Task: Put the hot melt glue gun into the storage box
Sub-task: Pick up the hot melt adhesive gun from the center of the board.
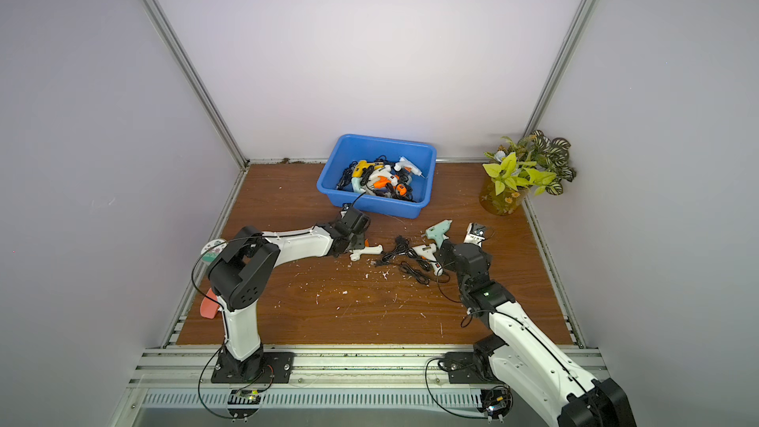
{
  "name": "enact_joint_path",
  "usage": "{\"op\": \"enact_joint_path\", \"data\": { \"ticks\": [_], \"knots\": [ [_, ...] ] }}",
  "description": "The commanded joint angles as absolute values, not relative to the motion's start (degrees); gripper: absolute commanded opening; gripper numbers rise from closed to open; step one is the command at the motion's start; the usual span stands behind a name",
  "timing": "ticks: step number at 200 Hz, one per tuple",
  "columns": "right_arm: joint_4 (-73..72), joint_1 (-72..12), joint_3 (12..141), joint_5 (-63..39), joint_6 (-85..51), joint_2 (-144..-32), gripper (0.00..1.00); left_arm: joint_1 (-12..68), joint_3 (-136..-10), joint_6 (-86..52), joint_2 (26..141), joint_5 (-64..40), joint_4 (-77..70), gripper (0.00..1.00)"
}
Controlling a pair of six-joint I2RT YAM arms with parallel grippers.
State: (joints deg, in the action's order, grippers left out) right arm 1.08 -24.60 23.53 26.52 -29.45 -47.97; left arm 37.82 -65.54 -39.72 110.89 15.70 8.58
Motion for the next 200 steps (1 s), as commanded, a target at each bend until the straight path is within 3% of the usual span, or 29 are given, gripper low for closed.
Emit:
{"op": "enact_joint_path", "data": {
  "ticks": [1, 76, 126, 200],
  "knots": [
    [0.01, -24.38, 24.17, 27.13, -29.97, -47.23, 0.99, 37.09, -65.23, -39.2, 114.07, 13.81, 13.07, 0.44],
    [-0.79, -24.35, 24.26, 26.63, -29.62, -47.66, 0.99, 37.0, -62.69, -41.82, 106.25, 22.21, 12.38, 0.01],
    [-0.76, -24.37, 23.67, 26.15, -29.45, -45.81, 0.99, 37.0, -61.08, -41.36, 95.18, 32.51, 10.16, 0.0],
    [-2.72, -24.34, 22.84, 25.45, -28.78, -42.54, 0.99, 37.0, -59.08, -30.65, 76.95, 33.89, 5.49, 0.0]
  ]
}}
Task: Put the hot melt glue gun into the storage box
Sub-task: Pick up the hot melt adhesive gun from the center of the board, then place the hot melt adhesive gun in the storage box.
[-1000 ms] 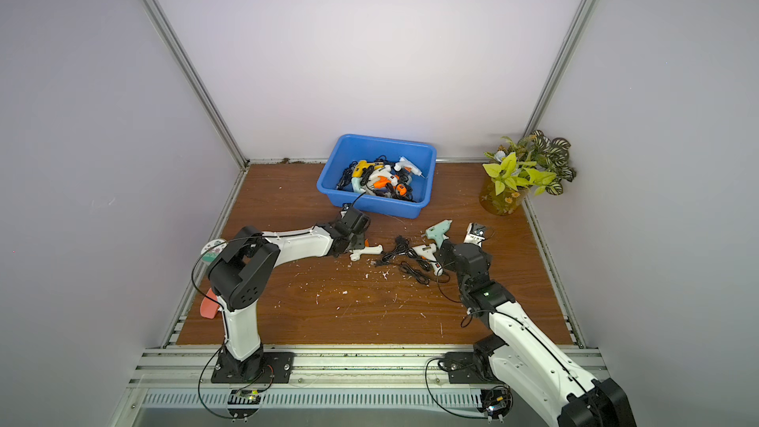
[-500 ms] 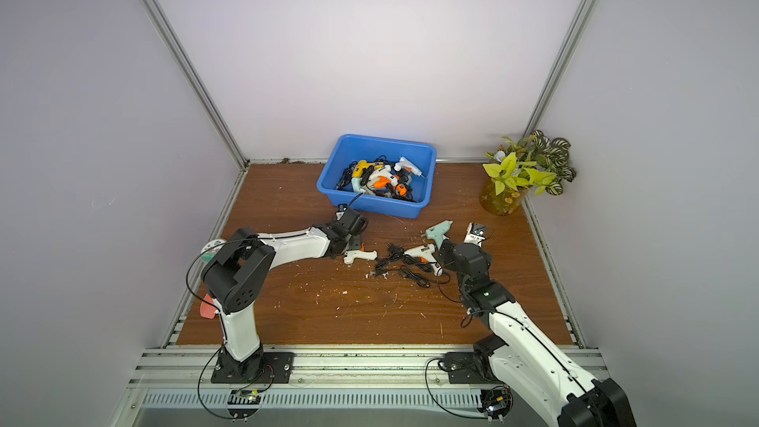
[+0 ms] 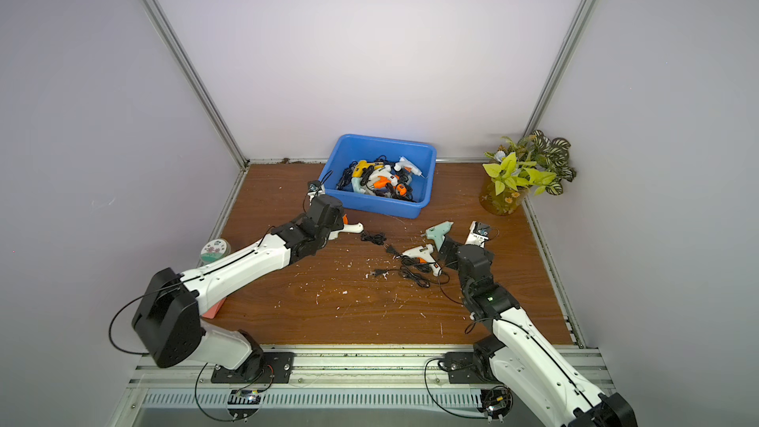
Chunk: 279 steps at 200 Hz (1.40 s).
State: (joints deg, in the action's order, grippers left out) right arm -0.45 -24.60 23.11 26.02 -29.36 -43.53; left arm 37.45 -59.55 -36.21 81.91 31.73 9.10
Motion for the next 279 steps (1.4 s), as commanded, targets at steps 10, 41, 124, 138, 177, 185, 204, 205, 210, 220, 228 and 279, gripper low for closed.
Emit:
{"op": "enact_joint_path", "data": {
  "ticks": [10, 41, 124, 138, 177, 185, 204, 205, 210, 220, 228, 279],
  "knots": [
    [-2.89, -24.35, 22.9, 25.33, -28.77, -42.45, 0.99, 37.01, -59.3, -28.83, 74.91, 33.77, 3.73, 0.0],
    [-3.77, -24.37, 22.94, 24.32, -29.34, -42.76, 0.99, 36.96, -65.56, -23.19, 73.96, 35.2, 1.45, 0.0],
    [-3.67, -24.3, 23.27, 21.26, -30.5, -43.0, 0.99, 29.75, -95.46, -12.48, 96.65, 26.14, 0.09, 0.0],
    [-3.61, -24.33, 22.89, 20.92, -30.67, -42.65, 0.99, 27.95, -98.67, -11.74, 100.64, 23.1, -0.84, 0.0],
    [-2.64, -24.35, 22.96, 20.75, -30.52, -42.14, 0.99, 23.98, -105.82, -13.0, 110.95, 19.01, 0.61, 0.0],
    [-2.65, -24.35, 23.03, 20.66, -30.41, -42.1, 0.99, 23.11, -106.76, -13.48, 112.66, 17.05, 0.67, 0.0],
    [-2.52, -24.35, 23.46, 20.68, -30.23, -42.1, 0.99, 21.48, -108.38, -14.55, 116.02, 12.53, 0.64, 0.0],
    [-2.49, -24.39, 23.51, 20.67, -30.23, -42.14, 0.99, 21.38, -108.42, -14.57, 116.2, 12.33, 0.67, 0.0],
    [-2.31, -24.37, 23.55, 20.74, -30.21, -42.14, 0.99, 21.2, -108.62, -14.66, 116.99, 11.62, 0.89, 0.0],
    [-2.2, -24.32, 23.66, 20.98, -30.23, -42.19, 0.99, 21.01, -108.92, -14.62, 118.41, 10.66, 1.28, 0.0],
    [-2.2, -24.35, 23.57, 21.0, -30.36, -42.19, 0.99, 20.96, -109.0, -14.51, 119.45, 10.15, 1.56, 0.0],
    [-2.56, -24.38, 23.79, 19.73, -30.59, -43.64, 0.99, 20.62, -109.53, -12.37, 125.38, 7.28, 2.68, 0.0]
  ]
}}
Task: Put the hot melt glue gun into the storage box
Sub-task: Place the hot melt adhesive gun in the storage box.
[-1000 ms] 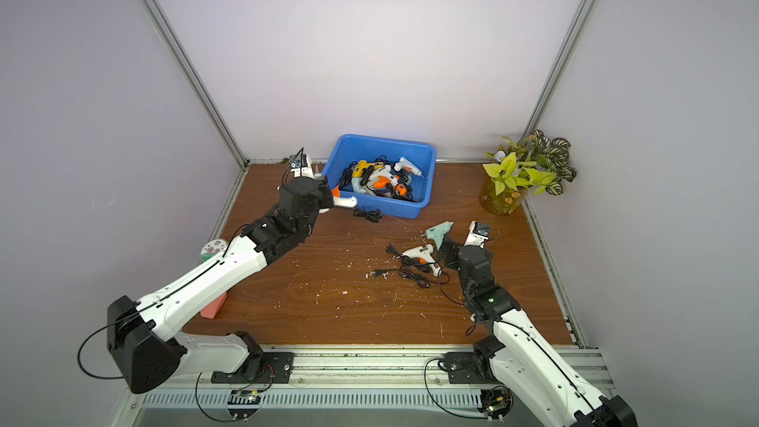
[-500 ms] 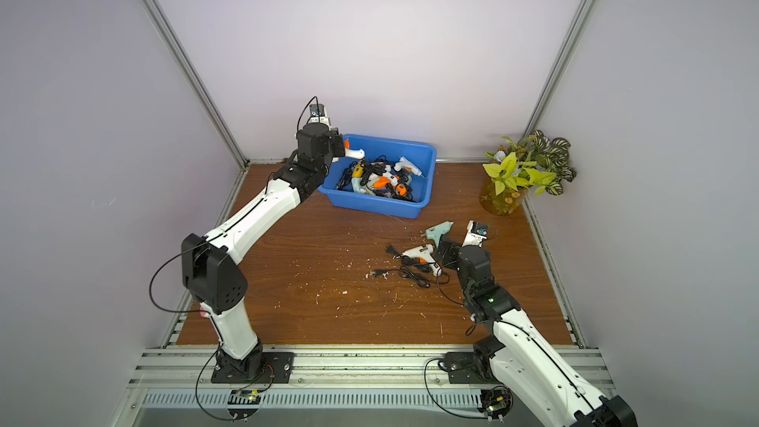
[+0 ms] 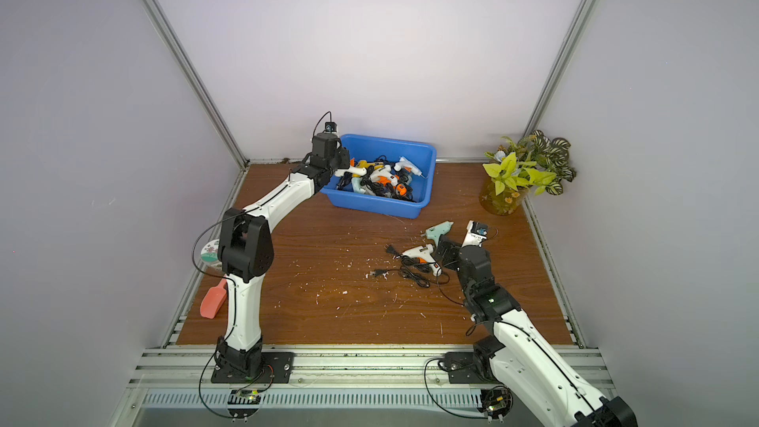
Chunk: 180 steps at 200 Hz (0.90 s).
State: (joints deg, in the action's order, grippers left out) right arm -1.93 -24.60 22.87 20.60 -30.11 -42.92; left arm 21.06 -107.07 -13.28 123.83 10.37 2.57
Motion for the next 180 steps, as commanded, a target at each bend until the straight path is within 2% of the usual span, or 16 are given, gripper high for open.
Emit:
{"op": "enact_joint_path", "data": {
  "ticks": [1, 64, 88, 121, 142, 180],
  "knots": [
    [-2.55, -24.36, 23.81, 19.75, -30.59, -43.71, 0.99, 20.64, -109.52, -12.34, 125.53, 7.24, 2.66, 0.0],
    [-1.68, -24.3, 24.87, 19.27, -31.29, -47.13, 0.99, 20.57, -115.07, -10.16, 133.57, 6.29, 6.95, 0.0],
    [-1.26, -24.4, 25.29, 19.25, -31.45, -48.73, 0.99, 20.59, -116.6, -9.72, 135.88, 6.78, 8.25, 0.04],
    [-0.45, -24.3, 26.45, 19.16, -31.72, -51.25, 0.99, 20.57, -119.08, -9.69, 138.56, 8.03, 9.39, 0.17],
    [-0.32, -24.27, 26.87, 19.16, -32.14, -52.44, 0.99, 20.57, -121.09, -9.63, 140.06, 7.41, 10.49, 0.36],
    [-0.37, -24.3, 27.22, 18.66, -32.37, -54.11, 0.99, 20.57, -121.47, -10.08, 139.97, 7.84, 11.93, 0.41]
  ]
}}
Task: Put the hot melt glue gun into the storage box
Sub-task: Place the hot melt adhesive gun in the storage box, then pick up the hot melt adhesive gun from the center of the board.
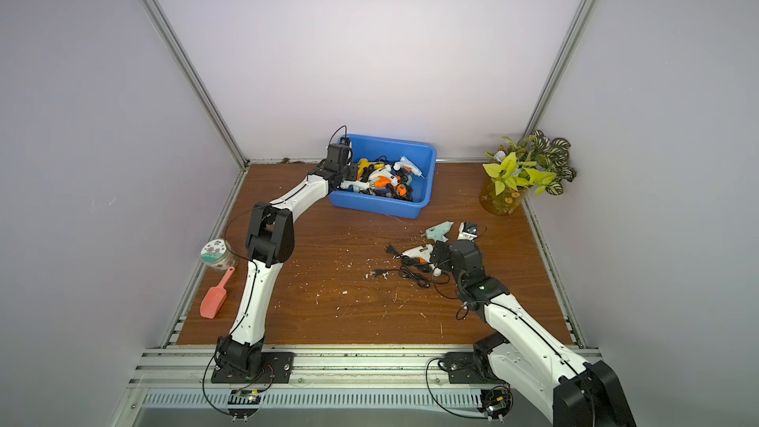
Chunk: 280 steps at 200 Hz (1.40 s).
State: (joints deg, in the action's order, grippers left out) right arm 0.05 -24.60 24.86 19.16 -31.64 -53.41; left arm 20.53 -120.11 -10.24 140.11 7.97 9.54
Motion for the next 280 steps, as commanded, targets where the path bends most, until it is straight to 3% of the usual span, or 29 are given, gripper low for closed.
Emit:
{"op": "enact_joint_path", "data": {
  "ticks": [1, 50, 98, 154, 228, 280],
  "knots": [
    [-0.41, -24.28, 27.24, 18.65, -32.36, -54.13, 0.99, 20.57, -121.47, -10.05, 139.9, 7.92, 11.94, 0.41],
    [0.64, -23.84, 30.23, 16.2, -29.81, -58.02, 0.95, 20.47, -118.54, -11.07, 132.49, 6.83, 11.46, 0.66],
    [3.28, -21.53, 35.69, 7.34, -23.27, -64.2, 0.84, 20.56, -110.45, -12.91, 121.03, 4.11, 9.24, 0.99],
    [7.87, -17.37, 42.24, 1.07, -17.92, -73.28, 0.67, 20.57, -91.81, -17.59, 102.68, 0.66, 3.0, 1.0],
    [10.2, -12.77, 45.64, -2.08, -14.71, -80.83, 0.52, 20.57, -50.34, -30.64, 73.18, 1.53, -16.39, 1.0],
    [12.16, -12.22, 48.53, -3.42, -11.61, -85.36, 0.46, 20.52, -38.89, -34.9, 63.66, 3.76, -16.86, 1.0]
  ]
}}
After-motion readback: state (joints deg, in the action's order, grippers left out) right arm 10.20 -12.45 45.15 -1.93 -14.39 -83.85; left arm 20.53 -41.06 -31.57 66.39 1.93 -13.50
